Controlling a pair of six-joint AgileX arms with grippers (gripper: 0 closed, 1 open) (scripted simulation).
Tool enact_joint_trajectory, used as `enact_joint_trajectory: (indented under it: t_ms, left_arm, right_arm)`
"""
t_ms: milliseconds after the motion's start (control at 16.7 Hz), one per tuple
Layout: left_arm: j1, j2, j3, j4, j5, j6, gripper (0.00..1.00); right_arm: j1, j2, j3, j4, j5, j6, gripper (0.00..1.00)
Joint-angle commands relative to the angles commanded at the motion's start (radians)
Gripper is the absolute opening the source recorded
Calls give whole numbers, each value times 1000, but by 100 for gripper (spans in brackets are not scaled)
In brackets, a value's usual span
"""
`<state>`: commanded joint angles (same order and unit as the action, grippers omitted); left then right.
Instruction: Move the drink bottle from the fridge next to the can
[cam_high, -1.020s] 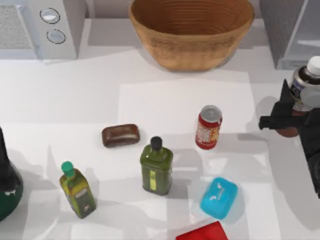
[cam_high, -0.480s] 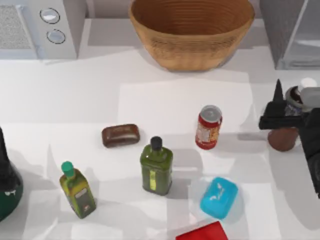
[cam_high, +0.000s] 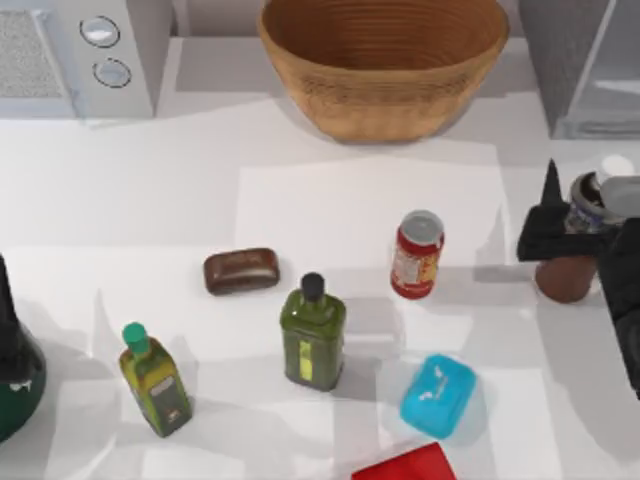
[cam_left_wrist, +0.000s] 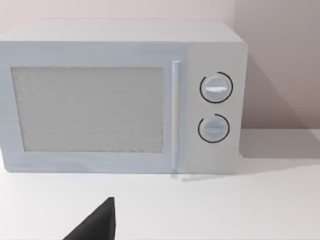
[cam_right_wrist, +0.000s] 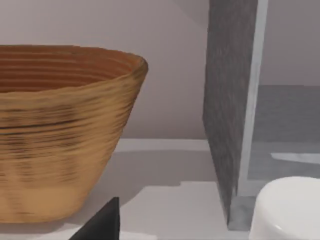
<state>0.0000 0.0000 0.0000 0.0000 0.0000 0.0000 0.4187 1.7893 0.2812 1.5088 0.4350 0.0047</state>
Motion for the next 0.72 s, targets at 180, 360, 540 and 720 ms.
enact_joint_trajectory:
  t_ms: [180, 360, 540, 720]
  left_arm:
    - [0, 0, 0, 0, 0, 0, 100]
    - [0, 0, 0, 0, 0, 0, 100]
    - [0, 0, 0, 0, 0, 0, 100]
    - [0, 0, 0, 0, 0, 0, 100]
  right_arm:
    - [38, -36, -51, 3, 18, 7, 100]
    - [51, -50, -91, 28, 50, 2, 100]
    - [51, -50, -97, 40, 59, -1, 100]
    - [48, -46, -93, 38, 57, -1, 100]
